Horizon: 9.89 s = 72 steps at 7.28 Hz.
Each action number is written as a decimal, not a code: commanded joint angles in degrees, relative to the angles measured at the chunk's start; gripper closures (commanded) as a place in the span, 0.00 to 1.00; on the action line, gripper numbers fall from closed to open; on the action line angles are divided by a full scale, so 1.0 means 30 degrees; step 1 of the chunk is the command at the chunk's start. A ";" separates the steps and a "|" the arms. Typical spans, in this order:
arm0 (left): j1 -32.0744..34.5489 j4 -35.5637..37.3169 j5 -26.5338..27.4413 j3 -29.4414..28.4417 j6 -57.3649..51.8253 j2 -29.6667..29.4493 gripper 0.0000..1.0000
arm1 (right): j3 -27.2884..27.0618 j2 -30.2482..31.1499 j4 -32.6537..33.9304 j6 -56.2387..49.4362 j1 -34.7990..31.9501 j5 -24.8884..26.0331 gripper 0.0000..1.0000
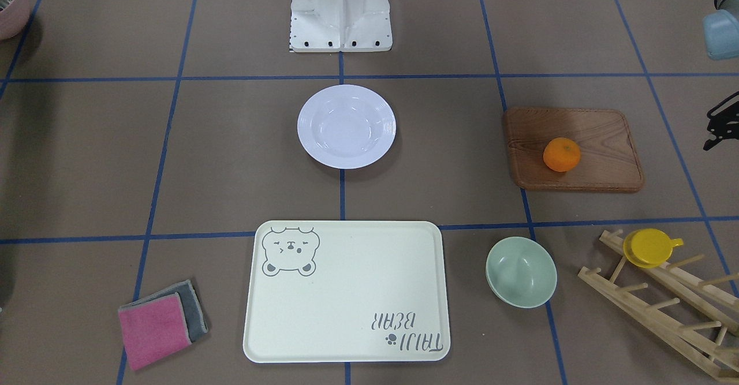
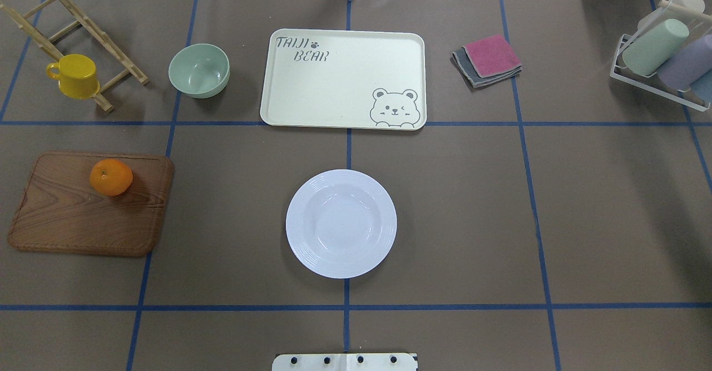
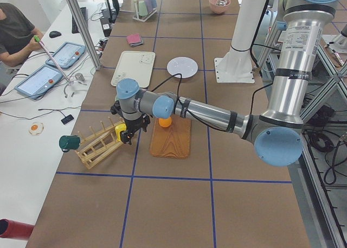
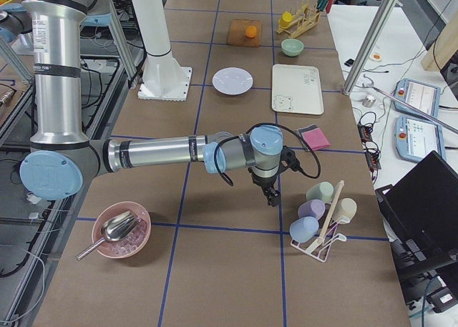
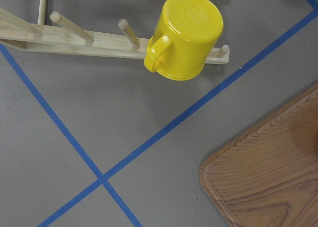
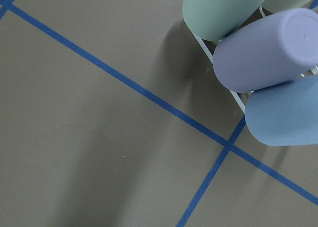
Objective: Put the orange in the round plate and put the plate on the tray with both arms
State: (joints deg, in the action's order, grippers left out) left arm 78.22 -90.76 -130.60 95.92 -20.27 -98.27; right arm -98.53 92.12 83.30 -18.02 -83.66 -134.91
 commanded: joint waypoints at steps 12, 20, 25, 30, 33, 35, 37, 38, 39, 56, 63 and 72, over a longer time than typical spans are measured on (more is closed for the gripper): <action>-0.0206 -0.1094 0.0000 -0.0129 0.0017 0.0031 0.01 | 0.0204 0.0436 -0.0199 -0.0085 0.0024 -0.0324 0.00; -0.0525 -0.1036 -0.0146 -0.0129 0.1382 -0.0027 0.01 | -0.0028 0.0349 -0.0257 -0.0086 0.0082 -0.0822 0.00; -0.7804 -0.3145 0.2294 0.3087 1.1813 0.0001 0.01 | -0.0027 0.0173 -0.0258 -0.0115 0.0785 -0.0822 0.00; -0.9727 -0.6357 0.3281 0.2686 1.3113 0.1871 0.01 | 0.0030 0.0085 -0.0258 -0.0144 0.0902 -0.0792 0.00; -1.0106 -0.6397 0.3280 0.2334 1.3406 0.1701 0.01 | 0.0059 0.0085 -0.0258 -0.0144 0.0990 -0.0792 0.00; -1.0108 -0.6397 0.3310 0.2216 1.3347 0.1584 0.01 | 0.0030 0.0085 -0.0258 -0.0144 0.1049 -0.0793 0.00; -1.0079 -0.6368 0.3339 0.2215 1.3318 0.1613 0.01 | 0.0089 0.0085 -0.0258 -0.0144 0.1049 -0.0792 0.00; -1.0079 -0.6368 0.3340 0.2244 1.3318 0.1642 0.01 | 0.0089 0.0085 -0.0258 -0.0144 0.1107 -0.0792 0.00; -1.0050 -0.6368 0.3340 0.2273 1.3318 0.1671 0.01 | 0.0089 0.0085 -0.0258 -0.0144 0.1108 -0.0792 0.00; -1.0255 -0.5757 0.2533 0.1188 1.5295 -0.1127 1.00 | -0.0027 0.0085 -0.0258 -0.0086 0.1459 -0.0792 0.00; -1.5670 -0.0265 0.6670 0.0870 2.3601 -1.0884 1.00 | -0.0526 -0.0794 -0.0258 0.1349 0.2806 -0.0821 0.00; -1.8047 -0.0362 0.7470 -0.2355 2.3864 -1.2653 1.00 | -0.0731 -0.0794 -0.0258 0.2200 0.3422 -0.0851 0.00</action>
State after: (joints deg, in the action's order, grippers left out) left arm 24.32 -91.79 -108.25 89.08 51.29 -135.81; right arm -100.73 89.74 82.53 -11.50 -73.57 -137.46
